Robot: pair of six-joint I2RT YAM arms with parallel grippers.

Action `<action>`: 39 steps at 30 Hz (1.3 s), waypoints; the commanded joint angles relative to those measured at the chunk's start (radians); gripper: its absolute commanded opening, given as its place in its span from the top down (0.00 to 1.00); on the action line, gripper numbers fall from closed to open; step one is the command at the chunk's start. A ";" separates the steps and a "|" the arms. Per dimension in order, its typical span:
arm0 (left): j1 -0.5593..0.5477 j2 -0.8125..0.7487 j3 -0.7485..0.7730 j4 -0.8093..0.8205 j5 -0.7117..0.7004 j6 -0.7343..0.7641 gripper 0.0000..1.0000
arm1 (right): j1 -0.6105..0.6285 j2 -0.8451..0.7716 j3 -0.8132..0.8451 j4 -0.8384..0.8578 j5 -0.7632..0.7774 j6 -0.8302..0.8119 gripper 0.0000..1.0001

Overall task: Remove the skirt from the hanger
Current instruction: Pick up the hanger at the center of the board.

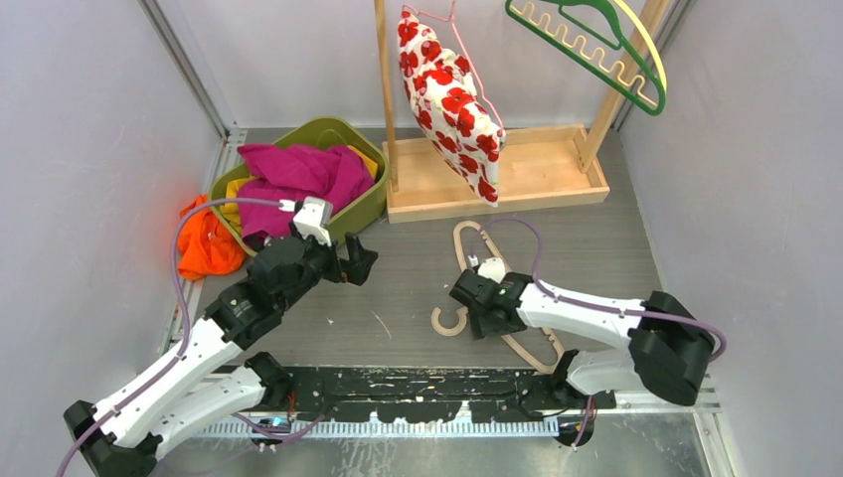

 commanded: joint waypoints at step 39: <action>0.002 -0.066 -0.036 0.078 -0.100 0.033 0.01 | -0.211 0.228 -0.072 0.288 -0.309 -0.019 0.92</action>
